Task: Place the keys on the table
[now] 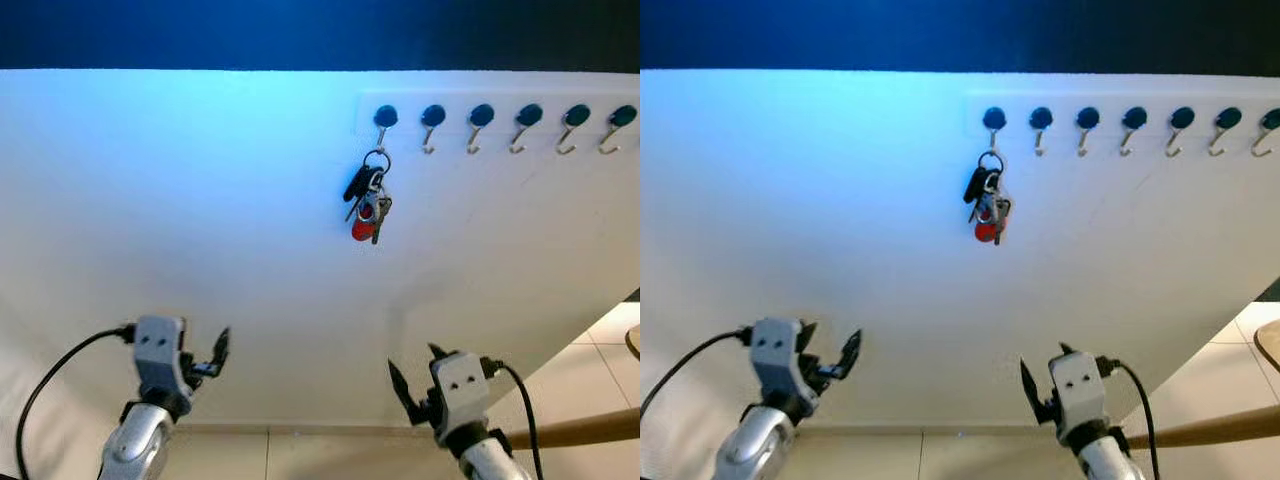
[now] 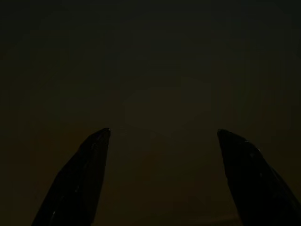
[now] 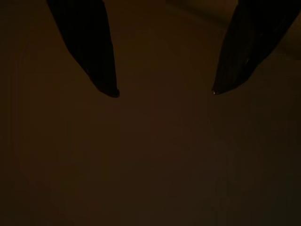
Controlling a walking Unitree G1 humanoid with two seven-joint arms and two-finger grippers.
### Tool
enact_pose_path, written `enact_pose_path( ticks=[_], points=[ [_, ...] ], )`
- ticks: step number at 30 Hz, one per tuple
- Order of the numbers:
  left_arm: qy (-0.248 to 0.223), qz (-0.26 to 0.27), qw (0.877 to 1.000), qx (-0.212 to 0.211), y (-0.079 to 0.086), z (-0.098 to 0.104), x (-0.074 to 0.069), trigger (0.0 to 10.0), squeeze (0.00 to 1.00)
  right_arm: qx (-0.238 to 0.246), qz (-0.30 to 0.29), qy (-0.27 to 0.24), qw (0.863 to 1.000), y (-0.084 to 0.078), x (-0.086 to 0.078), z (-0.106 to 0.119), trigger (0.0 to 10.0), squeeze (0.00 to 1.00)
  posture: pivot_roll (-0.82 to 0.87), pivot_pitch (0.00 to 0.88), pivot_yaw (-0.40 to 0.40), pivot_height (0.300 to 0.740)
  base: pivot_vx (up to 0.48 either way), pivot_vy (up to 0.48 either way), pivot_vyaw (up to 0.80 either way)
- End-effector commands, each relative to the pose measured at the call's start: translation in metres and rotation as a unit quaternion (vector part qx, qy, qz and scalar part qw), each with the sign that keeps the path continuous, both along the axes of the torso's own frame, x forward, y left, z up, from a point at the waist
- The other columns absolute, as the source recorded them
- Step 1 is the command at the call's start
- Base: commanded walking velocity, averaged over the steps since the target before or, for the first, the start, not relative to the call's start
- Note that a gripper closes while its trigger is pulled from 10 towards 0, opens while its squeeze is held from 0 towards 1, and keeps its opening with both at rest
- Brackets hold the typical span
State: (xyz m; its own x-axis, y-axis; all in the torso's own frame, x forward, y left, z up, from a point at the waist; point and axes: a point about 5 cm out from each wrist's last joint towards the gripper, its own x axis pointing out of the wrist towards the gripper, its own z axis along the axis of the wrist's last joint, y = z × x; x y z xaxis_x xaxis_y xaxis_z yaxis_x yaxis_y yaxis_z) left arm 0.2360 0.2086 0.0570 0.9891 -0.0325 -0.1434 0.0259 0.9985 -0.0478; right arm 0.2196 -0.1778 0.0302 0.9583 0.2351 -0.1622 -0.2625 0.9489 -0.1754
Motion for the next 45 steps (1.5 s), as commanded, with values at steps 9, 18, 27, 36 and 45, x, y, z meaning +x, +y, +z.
enact_pose_path(
  ticks=[9, 18, 27, 36, 45],
  points=[
    [0.22, 0.16, 0.959, -0.086, 0.023, -0.1, -0.054, 10.0, 0.0, 0.016, -0.085, 0.315, 0.945, -0.023, -0.053, -0.101, 10.0, 0.0, -0.02, 0.044, -0.036, 0.74, 0.0, 0.0, 0.0],
    [0.204, 0.11, 0.971, -0.062, 0.0, -0.103, -0.049, 10.0, 0.0, -0.03, -0.038, 0.231, 0.972, -0.024, -0.022, -0.084, 10.0, 0.0, 0.0, 0.037, -0.06, 0.74, 0.0, 0.0, 0.0],
    [0.038, -0.061, 0.997, 0.024, -0.03, -0.058, -0.023, 10.0, 0.0, 0.015, 0.022, -0.022, 0.999, 0.003, 0.005, -0.023, 10.0, 0.0, 0.0, 0.038, -0.037, 0.74, 0.0, 0.0, 0.0],
    [-0.104, -0.197, 0.974, 0.025, -0.05, -0.001, -0.023, 10.0, 0.0, 0.106, 0.096, -0.157, 0.977, 0.038, 0.007, 0.034, 10.0, 0.0, 0.01, 0.063, -0.018, 0.74, 0.0, 0.0, 0.0],
    [-0.173, -0.315, 0.933, 0.01, -0.074, 0.047, -0.026, 10.0, 0.0, 0.157, 0.162, -0.253, 0.941, 0.05, 0.015, 0.098, 10.0, 0.0, 0.03, 0.064, -0.016, 0.74, 0.0, 0.0, 0.0]
  ],
)
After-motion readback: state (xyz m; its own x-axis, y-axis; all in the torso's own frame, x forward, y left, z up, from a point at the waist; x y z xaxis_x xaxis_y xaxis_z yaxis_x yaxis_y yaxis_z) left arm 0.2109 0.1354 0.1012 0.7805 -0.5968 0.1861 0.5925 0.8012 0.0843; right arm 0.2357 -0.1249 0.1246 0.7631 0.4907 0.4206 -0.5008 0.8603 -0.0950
